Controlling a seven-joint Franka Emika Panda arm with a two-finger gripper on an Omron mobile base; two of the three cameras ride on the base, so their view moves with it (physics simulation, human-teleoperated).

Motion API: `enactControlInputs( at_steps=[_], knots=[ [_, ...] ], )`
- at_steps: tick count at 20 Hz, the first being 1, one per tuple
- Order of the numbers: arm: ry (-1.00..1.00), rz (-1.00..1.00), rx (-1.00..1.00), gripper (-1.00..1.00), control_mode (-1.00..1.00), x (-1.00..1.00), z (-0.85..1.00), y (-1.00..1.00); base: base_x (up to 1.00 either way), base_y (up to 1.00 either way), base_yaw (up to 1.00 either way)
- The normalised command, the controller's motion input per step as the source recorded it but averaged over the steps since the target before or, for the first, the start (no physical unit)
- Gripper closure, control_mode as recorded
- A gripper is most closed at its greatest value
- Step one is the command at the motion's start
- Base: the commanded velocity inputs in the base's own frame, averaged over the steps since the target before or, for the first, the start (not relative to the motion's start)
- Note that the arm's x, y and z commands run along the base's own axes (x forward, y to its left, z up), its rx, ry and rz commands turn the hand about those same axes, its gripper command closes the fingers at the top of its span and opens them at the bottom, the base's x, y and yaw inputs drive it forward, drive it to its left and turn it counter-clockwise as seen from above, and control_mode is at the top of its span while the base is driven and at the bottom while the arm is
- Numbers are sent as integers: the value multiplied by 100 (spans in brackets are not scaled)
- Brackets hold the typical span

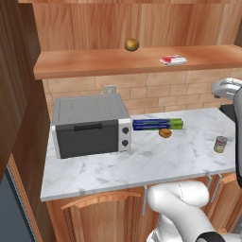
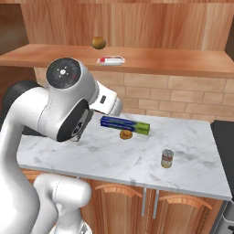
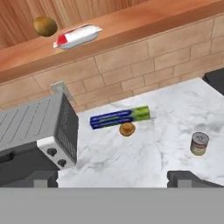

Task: Pick the bar and canned food from the counter and place them in the cabinets closest to them.

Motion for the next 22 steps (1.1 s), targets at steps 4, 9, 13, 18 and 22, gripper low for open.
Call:
enactControlInputs(
  at_steps=[4, 9, 13, 18, 22],
  knots=[
    [0, 0, 0, -100, -100, -1, 0, -3, 0, 0, 0],
    [0, 0, 0, -100, -100, 0, 0, 0, 0, 0, 0],
    [0, 0, 0, -100, -100, 0, 0, 0, 0, 0, 0],
    [0, 0, 0, -100, 100, 0, 0, 0, 5, -6, 0],
    [0, 0, 0, -100, 100, 0, 0, 0, 13, -42, 0]
  ],
)
